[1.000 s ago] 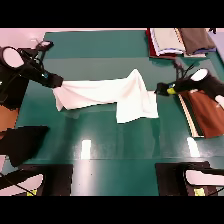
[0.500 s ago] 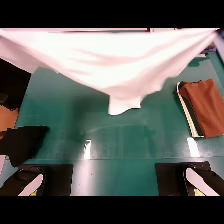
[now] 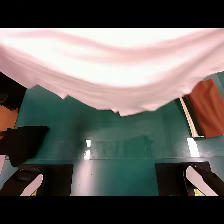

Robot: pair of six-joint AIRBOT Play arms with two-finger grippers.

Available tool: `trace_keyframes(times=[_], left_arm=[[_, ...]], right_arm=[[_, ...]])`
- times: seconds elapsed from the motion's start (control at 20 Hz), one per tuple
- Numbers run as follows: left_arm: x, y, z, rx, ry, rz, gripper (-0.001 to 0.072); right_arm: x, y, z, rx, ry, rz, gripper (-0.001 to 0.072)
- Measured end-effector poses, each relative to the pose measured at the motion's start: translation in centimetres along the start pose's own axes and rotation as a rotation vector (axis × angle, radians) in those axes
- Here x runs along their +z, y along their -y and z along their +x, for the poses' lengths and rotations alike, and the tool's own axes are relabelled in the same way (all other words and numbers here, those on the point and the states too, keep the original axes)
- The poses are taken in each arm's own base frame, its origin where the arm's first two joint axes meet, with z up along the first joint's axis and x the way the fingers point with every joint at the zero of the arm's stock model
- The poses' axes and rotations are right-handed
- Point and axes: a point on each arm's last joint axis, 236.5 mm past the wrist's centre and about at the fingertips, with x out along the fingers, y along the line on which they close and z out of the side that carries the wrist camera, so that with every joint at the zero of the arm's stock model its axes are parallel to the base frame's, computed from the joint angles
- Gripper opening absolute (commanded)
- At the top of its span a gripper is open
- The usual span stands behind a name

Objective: Fold the shirts.

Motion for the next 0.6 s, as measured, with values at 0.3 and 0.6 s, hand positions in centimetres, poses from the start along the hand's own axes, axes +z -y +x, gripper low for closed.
trace_keyframes(times=[0.3, 0.6], left_arm=[[-12.9, 0.1, 13.2, -0.086, -0.46, -0.045, 0.0025], [-22.9, -1.9, 25.1, -0.064, -0.642, -0.064, 0.0026]], right_arm=[[-7.2, -0.6, 11.9, 0.159, -0.302, 0.112, 0.0013], [-19.4, 1.4, 24.7, 0.167, -0.565, 0.282, 0.0015]])
